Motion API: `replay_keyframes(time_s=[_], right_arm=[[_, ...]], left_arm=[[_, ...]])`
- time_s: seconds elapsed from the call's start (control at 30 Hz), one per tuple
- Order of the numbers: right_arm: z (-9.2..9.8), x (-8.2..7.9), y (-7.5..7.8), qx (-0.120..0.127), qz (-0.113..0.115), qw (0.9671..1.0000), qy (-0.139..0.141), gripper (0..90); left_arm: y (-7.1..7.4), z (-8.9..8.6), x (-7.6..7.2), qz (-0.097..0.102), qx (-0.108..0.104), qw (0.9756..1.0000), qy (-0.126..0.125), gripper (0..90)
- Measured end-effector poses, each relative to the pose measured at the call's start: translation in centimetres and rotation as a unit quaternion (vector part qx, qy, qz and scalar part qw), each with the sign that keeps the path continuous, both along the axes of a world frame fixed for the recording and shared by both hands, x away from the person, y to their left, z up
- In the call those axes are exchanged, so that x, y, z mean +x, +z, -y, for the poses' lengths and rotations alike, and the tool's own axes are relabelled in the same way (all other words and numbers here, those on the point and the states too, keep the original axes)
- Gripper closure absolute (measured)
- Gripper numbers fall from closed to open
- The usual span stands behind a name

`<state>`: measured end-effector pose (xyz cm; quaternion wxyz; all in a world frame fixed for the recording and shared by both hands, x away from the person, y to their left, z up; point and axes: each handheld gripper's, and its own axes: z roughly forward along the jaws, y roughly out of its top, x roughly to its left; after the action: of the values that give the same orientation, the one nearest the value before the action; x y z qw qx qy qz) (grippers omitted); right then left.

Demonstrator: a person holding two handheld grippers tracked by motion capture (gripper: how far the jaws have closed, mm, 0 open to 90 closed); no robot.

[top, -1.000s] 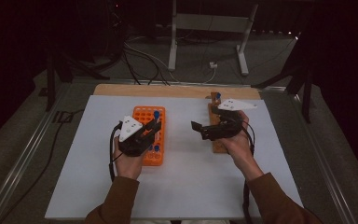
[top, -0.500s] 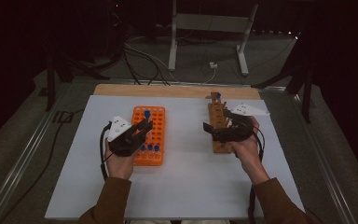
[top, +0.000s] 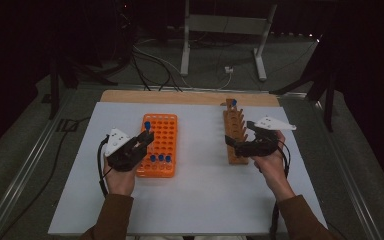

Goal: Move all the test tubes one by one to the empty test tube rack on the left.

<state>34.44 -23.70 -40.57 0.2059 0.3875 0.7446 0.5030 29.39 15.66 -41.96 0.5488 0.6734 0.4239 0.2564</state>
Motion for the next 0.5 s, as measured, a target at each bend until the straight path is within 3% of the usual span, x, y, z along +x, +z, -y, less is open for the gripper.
replay_keyframes(time_s=[0.5], right_arm=[[1.7,-1.1,-1.2,0.023,0.004,0.9996,-0.013,0.3]], left_arm=[[-1.8,-1.0,-0.8,-0.013,0.007,0.9998,0.010,78.0]])
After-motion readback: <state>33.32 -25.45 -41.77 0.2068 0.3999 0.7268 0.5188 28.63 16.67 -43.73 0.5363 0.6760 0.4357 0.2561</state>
